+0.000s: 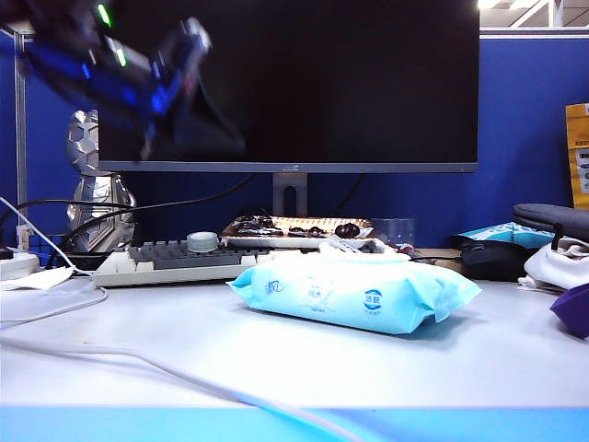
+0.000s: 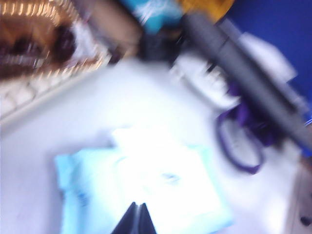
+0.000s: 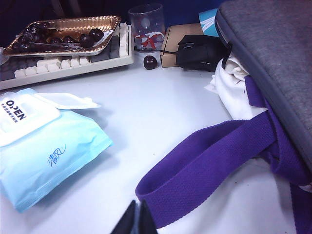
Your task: Pull out a wet wipe from the sky blue wet wipes packet and place it on the table.
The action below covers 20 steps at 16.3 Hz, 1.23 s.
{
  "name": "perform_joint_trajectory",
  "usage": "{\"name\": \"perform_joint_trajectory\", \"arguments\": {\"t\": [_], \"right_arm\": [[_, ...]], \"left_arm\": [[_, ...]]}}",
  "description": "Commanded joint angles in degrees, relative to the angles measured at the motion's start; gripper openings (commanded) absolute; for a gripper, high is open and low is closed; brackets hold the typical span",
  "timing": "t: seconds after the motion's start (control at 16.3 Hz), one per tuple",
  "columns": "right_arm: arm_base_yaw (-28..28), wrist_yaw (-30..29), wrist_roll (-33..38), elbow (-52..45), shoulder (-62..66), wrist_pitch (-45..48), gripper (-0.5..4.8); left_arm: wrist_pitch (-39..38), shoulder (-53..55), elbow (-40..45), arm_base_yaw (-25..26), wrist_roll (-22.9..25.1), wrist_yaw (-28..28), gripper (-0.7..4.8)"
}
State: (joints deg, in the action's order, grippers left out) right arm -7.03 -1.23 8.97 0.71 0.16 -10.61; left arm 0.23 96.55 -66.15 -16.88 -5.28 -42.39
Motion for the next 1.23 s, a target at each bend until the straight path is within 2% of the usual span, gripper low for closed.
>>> {"name": "perform_joint_trajectory", "arguments": {"t": [0.06,0.31,0.49,0.61,0.67,0.8,0.86,1.04,1.23], "right_arm": [[0.0,0.0,0.0,0.2,0.0,0.1,-0.04],[0.0,0.0,0.0,0.2,0.0,0.1,-0.04],[0.0,0.0,0.0,0.2,0.0,0.1,-0.04],[0.0,0.0,0.0,0.2,0.0,0.1,-0.04],[0.0,0.0,0.0,0.2,0.0,0.1,-0.04],[0.0,0.0,0.0,0.2,0.0,0.1,-0.04],[0.0,0.0,0.0,0.2,0.0,0.1,-0.04],[0.0,0.0,0.0,0.2,0.0,0.1,-0.04],[0.0,0.0,0.0,0.2,0.0,0.1,-0.04]], "left_arm": [[0.7,4.1,-2.1,-1.7,3.4,0.1,-0.03],[0.8,7.8,-5.6,-6.6,3.4,-0.1,-0.01],[0.3,8.1,-6.1,-9.0,7.6,0.6,0.59],[-0.5,8.1,-6.1,-9.0,8.8,4.1,0.69],[-1.6,8.1,-6.1,-9.0,10.8,8.0,1.17],[-3.4,8.1,-6.1,-8.9,12.8,12.3,2.81],[-4.5,8.1,-6.1,-8.9,15.0,13.5,3.12],[-5.5,8.4,-6.1,-9.4,18.4,14.7,3.12],[-7.2,10.2,-6.1,-10.5,21.1,18.3,3.11]]}}
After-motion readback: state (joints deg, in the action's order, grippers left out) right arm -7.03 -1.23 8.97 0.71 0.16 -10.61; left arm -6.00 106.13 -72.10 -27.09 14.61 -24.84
